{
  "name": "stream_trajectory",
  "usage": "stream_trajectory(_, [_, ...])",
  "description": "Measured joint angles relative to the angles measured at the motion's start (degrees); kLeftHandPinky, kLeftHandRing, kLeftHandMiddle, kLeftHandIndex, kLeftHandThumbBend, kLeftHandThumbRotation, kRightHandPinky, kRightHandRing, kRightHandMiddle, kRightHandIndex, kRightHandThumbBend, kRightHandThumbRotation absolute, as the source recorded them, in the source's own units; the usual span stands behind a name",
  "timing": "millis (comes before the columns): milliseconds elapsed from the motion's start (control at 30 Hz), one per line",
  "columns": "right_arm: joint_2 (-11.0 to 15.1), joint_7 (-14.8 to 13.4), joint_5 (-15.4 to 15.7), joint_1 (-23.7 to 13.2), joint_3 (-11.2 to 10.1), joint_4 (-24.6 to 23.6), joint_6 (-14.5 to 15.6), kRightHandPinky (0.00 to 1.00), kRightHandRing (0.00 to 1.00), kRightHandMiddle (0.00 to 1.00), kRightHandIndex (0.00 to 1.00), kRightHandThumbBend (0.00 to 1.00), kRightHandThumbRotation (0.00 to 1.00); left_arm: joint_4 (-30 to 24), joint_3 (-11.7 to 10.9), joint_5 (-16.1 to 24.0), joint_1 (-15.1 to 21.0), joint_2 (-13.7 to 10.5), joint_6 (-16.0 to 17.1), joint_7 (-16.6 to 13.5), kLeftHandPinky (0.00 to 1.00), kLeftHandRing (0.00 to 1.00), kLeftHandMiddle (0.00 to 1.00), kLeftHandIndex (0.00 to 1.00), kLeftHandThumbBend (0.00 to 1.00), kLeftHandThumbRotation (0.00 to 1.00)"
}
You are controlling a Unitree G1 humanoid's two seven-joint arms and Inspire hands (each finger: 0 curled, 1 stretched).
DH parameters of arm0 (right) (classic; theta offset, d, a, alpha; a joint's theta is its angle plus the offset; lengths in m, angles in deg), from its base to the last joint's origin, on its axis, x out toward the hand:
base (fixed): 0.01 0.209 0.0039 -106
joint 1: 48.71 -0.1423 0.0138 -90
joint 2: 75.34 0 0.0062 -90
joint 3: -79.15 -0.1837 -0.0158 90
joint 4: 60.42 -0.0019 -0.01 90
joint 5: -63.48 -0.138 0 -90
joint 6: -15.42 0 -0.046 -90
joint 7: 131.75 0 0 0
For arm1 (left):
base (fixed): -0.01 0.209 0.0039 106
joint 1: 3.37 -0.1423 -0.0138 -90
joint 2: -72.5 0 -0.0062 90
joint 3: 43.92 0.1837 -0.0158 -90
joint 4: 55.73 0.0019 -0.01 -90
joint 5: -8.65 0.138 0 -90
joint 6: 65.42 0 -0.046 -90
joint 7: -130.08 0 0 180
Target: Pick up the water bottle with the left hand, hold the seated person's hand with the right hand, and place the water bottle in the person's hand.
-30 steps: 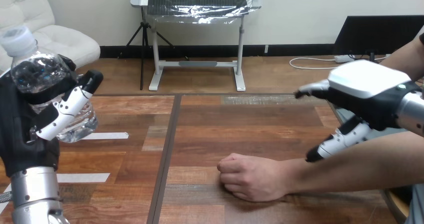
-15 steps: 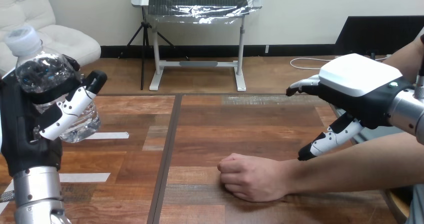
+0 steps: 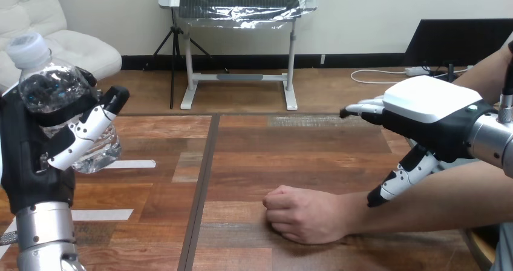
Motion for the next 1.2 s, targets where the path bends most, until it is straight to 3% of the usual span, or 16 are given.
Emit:
stream_trajectory(233, [0.0, 0.0, -0.1, 0.0, 0.0, 0.1, -0.7, 0.94, 0.95, 0.95, 0.96, 1.0, 0.46, 0.0, 0.0, 0.1, 0.0, 0.0, 0.0, 0.0, 0.21, 0.26, 0.32, 0.38, 0.51, 0.0])
stream_trajectory(367, [0.0, -0.2, 0.4, 0.0, 0.0, 0.1, -1.0, 0.88, 0.91, 0.92, 0.93, 1.0, 0.45, 0.0, 0.1, 0.1, 0.0, 0.1, 0.0, 0.0, 0.21, 0.26, 0.32, 0.38, 0.51, 0.0])
stream_trajectory(733, [-0.3, -5.2, 3.3, 0.0, 0.2, 1.1, -2.3, 0.68, 0.77, 0.8, 0.81, 1.0, 0.44, 0.0, 0.1, 0.0, 0.0, 0.1, 0.0, 0.2, 0.2, 0.26, 0.32, 0.38, 0.51, 0.0])
stream_trajectory(1067, [-0.8, -7.9, 3.9, 0.0, 0.2, 1.2, -2.3, 0.68, 0.74, 0.77, 0.81, 1.0, 0.68, 0.0, 0.2, -0.1, 0.0, 0.1, 0.0, 0.3, 0.2, 0.26, 0.32, 0.38, 0.51, 0.0])
stream_trajectory(1133, [-0.9, -8.5, 3.9, 0.1, 0.2, 1.2, -2.3, 0.65, 0.72, 0.75, 0.8, 1.0, 0.72, 0.0, 0.2, -0.1, 0.0, 0.1, 0.0, 0.2, 0.2, 0.26, 0.32, 0.38, 0.51, 0.0])
stream_trajectory(1200, [-1.0, -9.6, 3.9, 0.2, 0.1, 1.3, -2.3, 0.56, 0.63, 0.68, 0.73, 1.0, 0.76, 0.0, 0.2, -0.1, 0.0, 0.1, 0.0, 0.2, 0.2, 0.26, 0.32, 0.38, 0.51, 0.0])
